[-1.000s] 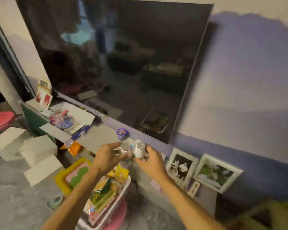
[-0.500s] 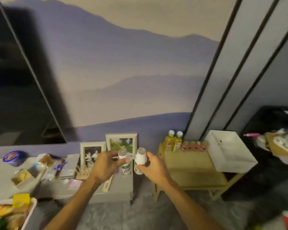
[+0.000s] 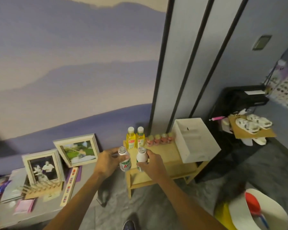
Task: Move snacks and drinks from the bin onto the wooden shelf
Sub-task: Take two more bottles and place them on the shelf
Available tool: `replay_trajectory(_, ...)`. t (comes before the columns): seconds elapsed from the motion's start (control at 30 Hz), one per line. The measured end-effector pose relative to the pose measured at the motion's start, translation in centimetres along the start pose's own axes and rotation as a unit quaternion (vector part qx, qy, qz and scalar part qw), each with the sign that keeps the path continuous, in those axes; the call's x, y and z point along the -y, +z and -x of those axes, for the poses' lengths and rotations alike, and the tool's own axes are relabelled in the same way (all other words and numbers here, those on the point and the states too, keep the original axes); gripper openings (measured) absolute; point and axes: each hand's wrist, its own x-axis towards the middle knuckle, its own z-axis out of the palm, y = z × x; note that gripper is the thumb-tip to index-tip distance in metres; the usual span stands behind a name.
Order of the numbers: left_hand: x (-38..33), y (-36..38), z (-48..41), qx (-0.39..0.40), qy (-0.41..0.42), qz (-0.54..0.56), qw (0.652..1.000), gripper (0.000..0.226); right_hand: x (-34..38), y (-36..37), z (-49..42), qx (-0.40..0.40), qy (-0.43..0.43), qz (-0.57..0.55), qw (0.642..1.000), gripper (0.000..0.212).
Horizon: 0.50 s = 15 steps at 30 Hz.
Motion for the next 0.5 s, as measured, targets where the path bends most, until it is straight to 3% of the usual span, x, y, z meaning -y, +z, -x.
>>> replay_trajectory(0.27, 7.4, 4.3, -13.4, 0.014, -0.033, -0.074, 0.997, 0.022, -6.4, 1.8, -11.7, 0.043, 0.044, -0.010, 0.998, 0.051)
replay_trajectory(0.5, 16.1, 9.7, -20.0, 0.007, -0.102, -0.070, 0.992, 0.052, -12.1, 6.4, -17.8, 0.091, 0.049, 0.040, 0.994, 0.053)
